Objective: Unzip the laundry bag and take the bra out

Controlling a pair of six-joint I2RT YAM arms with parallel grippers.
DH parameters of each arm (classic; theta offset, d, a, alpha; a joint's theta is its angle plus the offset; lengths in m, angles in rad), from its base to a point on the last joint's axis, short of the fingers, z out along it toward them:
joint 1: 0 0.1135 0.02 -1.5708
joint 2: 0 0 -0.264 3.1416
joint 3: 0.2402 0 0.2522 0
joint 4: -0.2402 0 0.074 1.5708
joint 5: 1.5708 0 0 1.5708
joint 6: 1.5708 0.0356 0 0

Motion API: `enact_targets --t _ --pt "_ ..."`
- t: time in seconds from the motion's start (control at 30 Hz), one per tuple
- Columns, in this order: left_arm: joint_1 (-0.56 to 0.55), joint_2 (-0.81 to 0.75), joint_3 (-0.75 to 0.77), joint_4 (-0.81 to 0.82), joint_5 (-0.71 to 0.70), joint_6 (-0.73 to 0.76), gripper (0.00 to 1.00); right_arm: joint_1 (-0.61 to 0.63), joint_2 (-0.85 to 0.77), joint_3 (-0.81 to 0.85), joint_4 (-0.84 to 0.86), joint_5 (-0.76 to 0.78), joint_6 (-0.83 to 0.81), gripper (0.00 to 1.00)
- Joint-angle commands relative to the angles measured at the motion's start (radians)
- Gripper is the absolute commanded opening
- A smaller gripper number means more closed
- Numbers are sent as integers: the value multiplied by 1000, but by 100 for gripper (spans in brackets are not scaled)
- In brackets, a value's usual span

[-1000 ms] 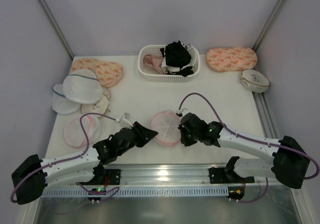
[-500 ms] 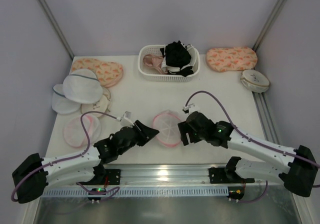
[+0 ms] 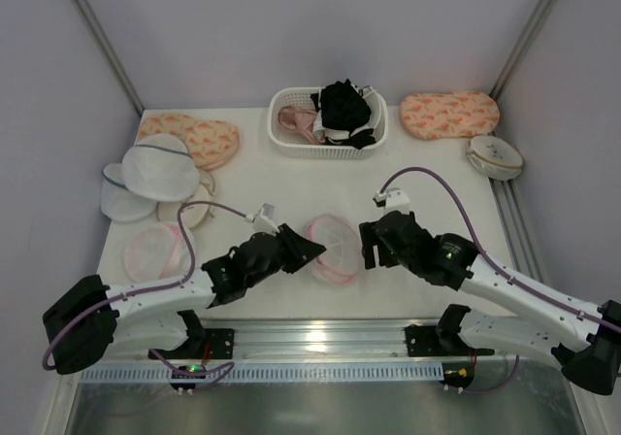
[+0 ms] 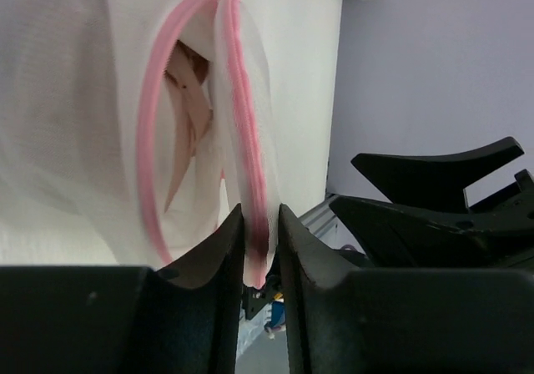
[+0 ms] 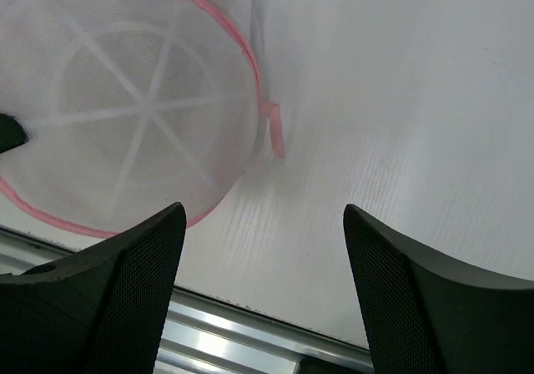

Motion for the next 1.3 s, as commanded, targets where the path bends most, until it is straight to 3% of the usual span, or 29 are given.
enact_targets --t 0.0,0.13,0.23,0.33,0.5,0.63,0.67,0.73,0.93,1.27 --pt "5 75 95 112 60 51 15 4 -1 58 -21 176 80 76" --pt "3 158 157 145 144 88 2 2 -57 58 -38 250 129 64" --pt "3 276 267 141 305 140 0 2 -121 55 -79 342 192 59" --pt "3 413 375 159 421 160 0 2 -179 68 -142 440 268 72" --pt "-4 568 465 199 497 160 0 1 -235 96 -230 526 331 77" --pt "-14 620 548 175 553 206 14 1 -258 93 -230 526 319 78" --pt "-17 631 565 173 572 220 25 1 -259 91 -225 526 321 78" --pt "-26 672 617 164 598 239 30 1 -268 73 -206 508 301 78" --pt "-37 686 648 179 607 265 22 -1 -268 68 -178 462 270 78" --pt "-87 787 758 182 721 271 23 1 -284 136 -319 588 390 78"
